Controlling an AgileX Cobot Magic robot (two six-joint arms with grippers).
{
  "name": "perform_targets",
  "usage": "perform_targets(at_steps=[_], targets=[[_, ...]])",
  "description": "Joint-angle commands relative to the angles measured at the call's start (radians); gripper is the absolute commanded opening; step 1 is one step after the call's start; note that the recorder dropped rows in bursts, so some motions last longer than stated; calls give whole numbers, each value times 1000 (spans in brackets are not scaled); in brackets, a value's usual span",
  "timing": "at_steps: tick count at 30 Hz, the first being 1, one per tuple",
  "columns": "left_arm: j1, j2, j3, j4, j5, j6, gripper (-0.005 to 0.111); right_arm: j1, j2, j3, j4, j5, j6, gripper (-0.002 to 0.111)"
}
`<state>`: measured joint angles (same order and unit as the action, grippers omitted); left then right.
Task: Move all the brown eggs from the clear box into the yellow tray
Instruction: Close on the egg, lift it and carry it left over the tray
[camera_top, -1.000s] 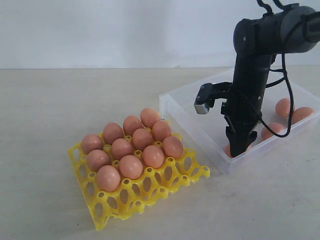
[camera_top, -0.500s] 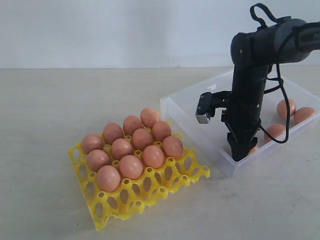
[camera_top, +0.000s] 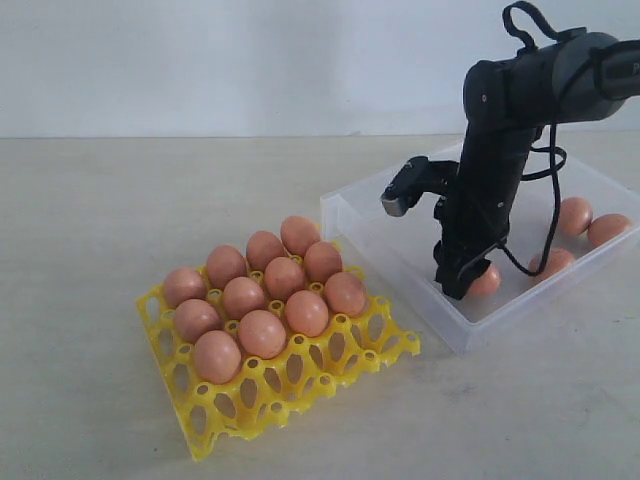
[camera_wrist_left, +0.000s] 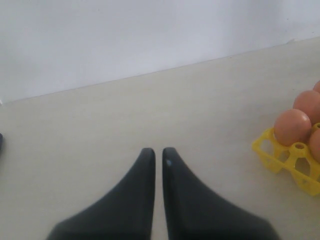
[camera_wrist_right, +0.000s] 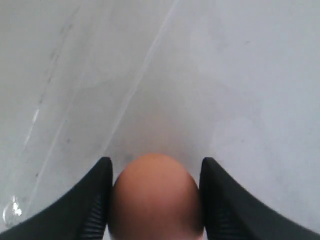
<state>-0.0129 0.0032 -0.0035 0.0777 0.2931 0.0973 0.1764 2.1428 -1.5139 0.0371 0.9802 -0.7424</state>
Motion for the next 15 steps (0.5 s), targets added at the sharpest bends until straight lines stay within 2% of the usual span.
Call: perform_targets(at_steps=[1, 5, 9, 15], targets=[[-8, -3, 3, -2, 0, -3, 4, -6, -27, 2, 12, -72, 109, 0], [-8, -3, 3, -2, 0, -3, 4, -6, -27, 2, 68, -88, 122, 0], [-8, -3, 3, -2, 0, -3, 4, -6, -30, 2, 120, -151, 258, 0], [-8, -3, 3, -2, 0, -3, 4, -6, -95, 43, 192, -336, 354, 0]])
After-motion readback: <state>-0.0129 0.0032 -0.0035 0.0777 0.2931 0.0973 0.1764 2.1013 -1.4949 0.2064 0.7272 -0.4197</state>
